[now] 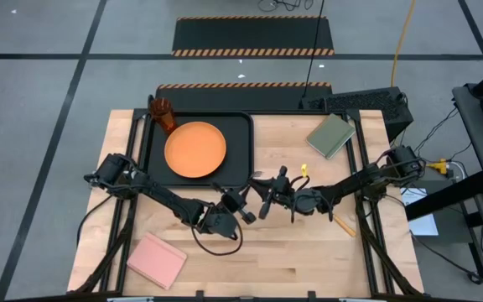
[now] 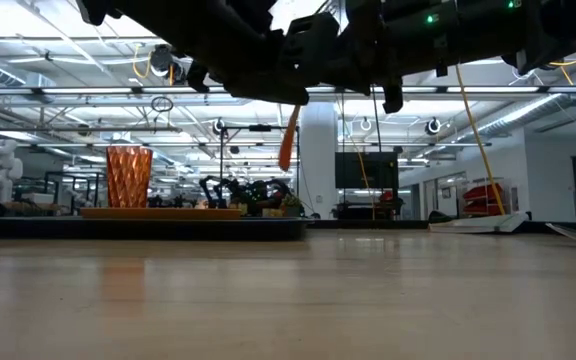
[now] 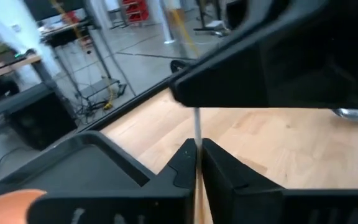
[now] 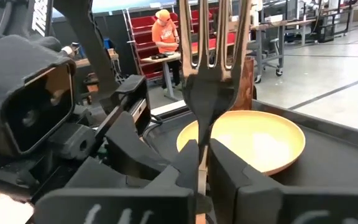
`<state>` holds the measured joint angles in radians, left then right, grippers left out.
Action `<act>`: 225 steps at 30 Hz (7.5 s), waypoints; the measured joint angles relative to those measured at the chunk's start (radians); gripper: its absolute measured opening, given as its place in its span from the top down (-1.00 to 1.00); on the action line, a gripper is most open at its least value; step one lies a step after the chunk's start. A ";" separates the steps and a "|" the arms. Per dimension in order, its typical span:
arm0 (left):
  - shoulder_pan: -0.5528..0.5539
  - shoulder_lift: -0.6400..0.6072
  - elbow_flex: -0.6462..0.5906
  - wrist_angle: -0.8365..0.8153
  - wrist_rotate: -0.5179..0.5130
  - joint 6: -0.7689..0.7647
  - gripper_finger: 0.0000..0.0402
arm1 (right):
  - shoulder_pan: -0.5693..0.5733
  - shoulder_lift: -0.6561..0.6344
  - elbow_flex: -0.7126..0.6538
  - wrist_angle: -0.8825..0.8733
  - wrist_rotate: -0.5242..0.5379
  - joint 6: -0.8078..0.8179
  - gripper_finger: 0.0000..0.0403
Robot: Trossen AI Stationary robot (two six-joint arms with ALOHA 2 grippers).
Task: Pick and place plate/cup/fork/spoon on tray
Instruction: Put the orange fork on the black tray
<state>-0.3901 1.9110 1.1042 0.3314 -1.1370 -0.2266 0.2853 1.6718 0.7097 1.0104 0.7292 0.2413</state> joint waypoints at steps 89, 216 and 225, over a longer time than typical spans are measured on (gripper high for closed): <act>0.058 -0.492 -0.051 -0.414 0.066 0.295 0.32 | -0.564 0.358 0.413 -0.505 -0.671 0.850 0.98; 0.046 -0.492 -0.052 -0.462 0.088 0.307 0.32 | -0.457 0.329 0.698 -1.218 -0.842 -0.453 0.80; 0.041 -0.492 -0.052 -0.470 0.088 0.311 0.32 | -0.462 0.309 0.663 -1.257 -0.804 -0.523 0.80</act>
<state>-0.3492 1.4189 1.0519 -0.1383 -1.0492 0.0845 -0.1768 1.9812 1.3728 -0.2469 -0.0746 -0.2817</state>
